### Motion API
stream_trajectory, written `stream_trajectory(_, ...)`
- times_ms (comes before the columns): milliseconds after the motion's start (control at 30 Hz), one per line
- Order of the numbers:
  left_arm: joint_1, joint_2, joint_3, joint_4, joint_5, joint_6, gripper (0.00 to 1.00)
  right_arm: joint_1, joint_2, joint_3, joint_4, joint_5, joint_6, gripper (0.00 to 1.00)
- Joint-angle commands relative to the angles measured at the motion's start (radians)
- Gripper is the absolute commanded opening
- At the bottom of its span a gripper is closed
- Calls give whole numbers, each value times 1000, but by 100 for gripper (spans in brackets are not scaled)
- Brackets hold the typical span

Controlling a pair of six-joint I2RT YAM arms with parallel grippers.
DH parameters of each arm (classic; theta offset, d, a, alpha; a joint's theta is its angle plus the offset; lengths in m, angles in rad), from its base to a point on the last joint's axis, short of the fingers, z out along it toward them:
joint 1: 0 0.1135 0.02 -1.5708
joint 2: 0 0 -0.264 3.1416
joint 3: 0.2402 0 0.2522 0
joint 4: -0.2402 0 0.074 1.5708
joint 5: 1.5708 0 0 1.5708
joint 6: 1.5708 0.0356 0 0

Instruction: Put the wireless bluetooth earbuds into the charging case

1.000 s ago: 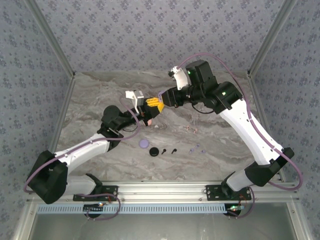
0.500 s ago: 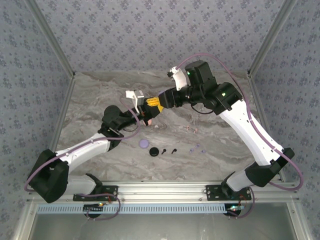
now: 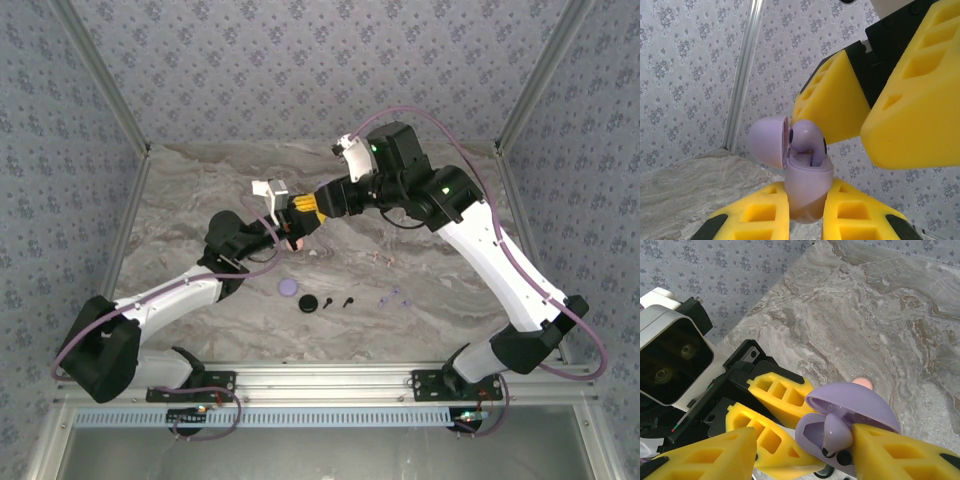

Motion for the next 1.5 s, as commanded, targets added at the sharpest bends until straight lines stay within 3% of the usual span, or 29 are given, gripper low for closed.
stream_trajectory(0, 5, 5, 17, 75, 11, -8, 0, 10, 2, 31, -46, 46, -29, 57)
stream_trajectory(400, 6, 12, 14, 86, 8, -8, 0, 23, -10, 61, -68, 118, -31, 65)
stream_trajectory(933, 4, 12, 12, 83, -5, -1, 0, 34, -18, 50, -72, 41, -1, 57)
stream_trajectory(1467, 4, 11, 9, 85, -6, 0, 0, 39, 15, 68, -41, 25, -8, 57)
